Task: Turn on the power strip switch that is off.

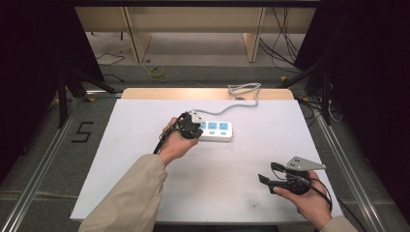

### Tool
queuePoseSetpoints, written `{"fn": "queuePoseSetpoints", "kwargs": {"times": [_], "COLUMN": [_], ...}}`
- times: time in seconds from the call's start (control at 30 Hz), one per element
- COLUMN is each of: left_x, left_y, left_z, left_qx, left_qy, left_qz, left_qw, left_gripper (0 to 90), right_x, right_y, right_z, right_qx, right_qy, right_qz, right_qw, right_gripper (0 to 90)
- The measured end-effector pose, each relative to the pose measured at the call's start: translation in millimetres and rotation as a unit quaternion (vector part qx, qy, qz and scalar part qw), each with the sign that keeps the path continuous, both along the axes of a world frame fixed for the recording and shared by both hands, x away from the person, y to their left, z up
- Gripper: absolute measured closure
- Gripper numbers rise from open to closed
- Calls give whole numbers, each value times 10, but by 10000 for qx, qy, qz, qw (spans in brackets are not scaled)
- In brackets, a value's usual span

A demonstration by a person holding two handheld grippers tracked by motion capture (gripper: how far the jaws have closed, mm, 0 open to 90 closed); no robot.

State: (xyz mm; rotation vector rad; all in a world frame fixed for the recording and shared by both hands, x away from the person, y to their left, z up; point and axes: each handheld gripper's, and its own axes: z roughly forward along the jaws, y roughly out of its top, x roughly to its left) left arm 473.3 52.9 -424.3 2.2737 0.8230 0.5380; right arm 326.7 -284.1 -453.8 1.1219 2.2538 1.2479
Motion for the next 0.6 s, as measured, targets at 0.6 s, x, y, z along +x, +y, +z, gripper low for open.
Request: {"fn": "queuePoseSetpoints", "kwargs": {"times": [0.6], "left_x": [122], "left_y": [-18], "left_z": [-28], "left_qx": [72], "left_qy": [84], "left_qz": [78], "left_qw": [9999], "left_gripper": [899], "right_x": [-4], "right_y": [1], "right_z": [0], "right_qx": [2], "right_qy": [-17], "right_qz": [17], "right_qw": [10000], "right_gripper": [306]}}
